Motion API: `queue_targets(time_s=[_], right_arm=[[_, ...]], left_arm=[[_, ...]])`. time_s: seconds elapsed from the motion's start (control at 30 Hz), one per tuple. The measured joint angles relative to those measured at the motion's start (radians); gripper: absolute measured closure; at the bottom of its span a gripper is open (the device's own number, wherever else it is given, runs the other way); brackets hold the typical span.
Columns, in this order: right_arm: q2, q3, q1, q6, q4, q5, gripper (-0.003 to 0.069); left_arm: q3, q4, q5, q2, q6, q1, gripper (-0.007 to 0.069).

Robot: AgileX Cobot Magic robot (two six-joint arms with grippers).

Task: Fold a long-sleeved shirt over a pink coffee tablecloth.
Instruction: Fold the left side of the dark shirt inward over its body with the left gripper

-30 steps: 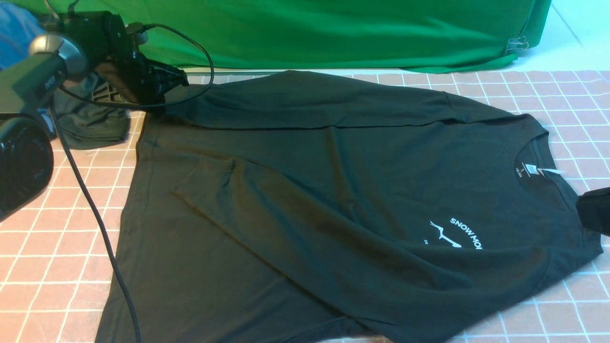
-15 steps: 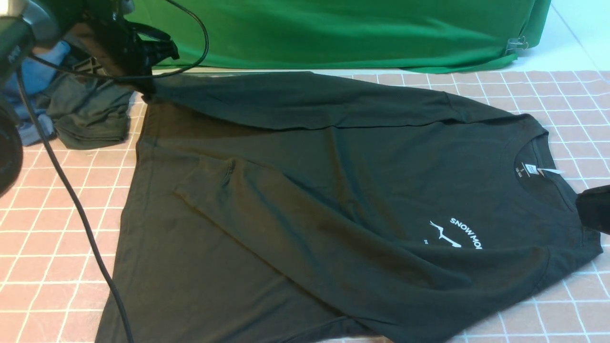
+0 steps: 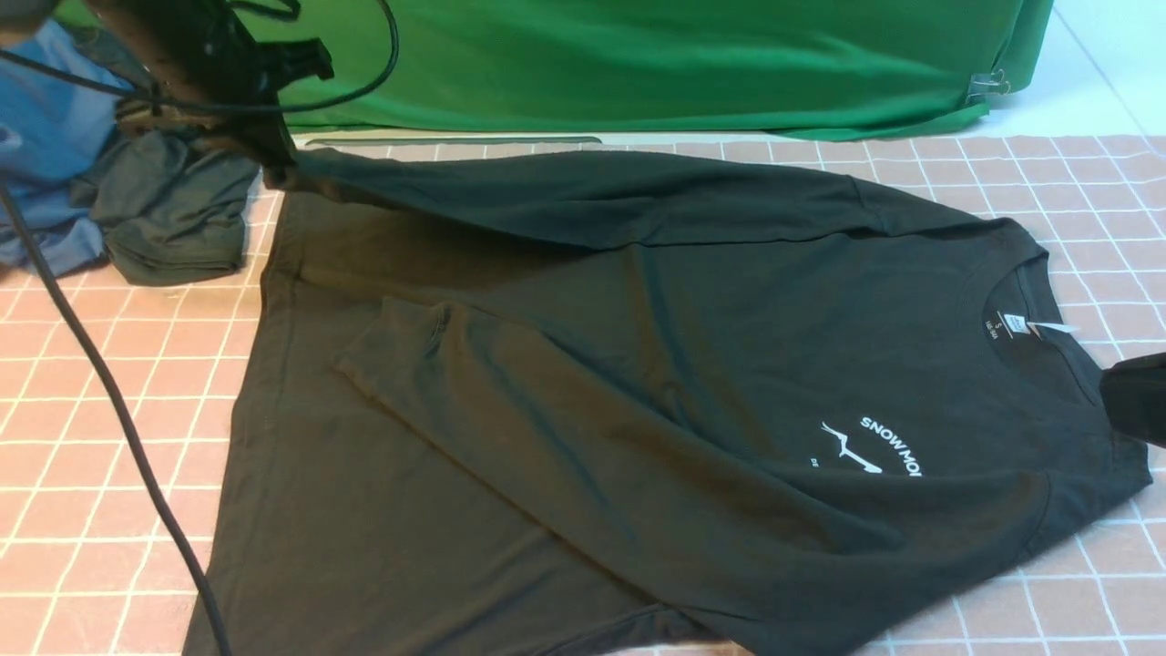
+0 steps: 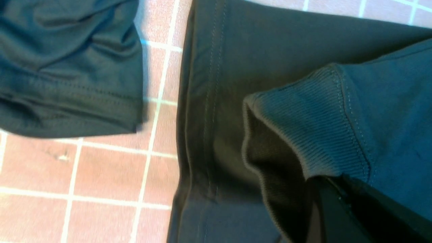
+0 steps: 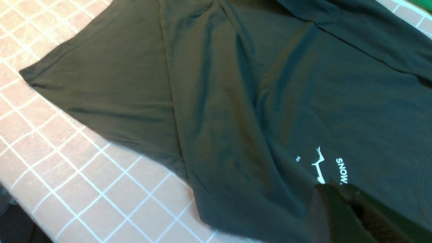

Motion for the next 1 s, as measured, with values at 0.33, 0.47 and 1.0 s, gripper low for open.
queue_targets(time_s=[0.33, 0.47, 1.0], right_arm=[[0.0, 0.0, 0.0, -0.002, 0.0, -0.033, 0.0623], [0.0, 0.0, 0.0, -0.004, 0.0, -0.04, 0.0623], [0.0, 0.0, 0.0, -0.047, 0.0, -0.048, 0.0623]], left_arm=[[0.14, -0.004, 0.008, -0.173, -0.025, -0.005, 0.0594], [0.248, -0.007, 0.01, -0.231, -0.045, -0.008, 0.0594], [0.626, 0.02, 0.008, -0.404, -0.087, -0.094, 0.0594]])
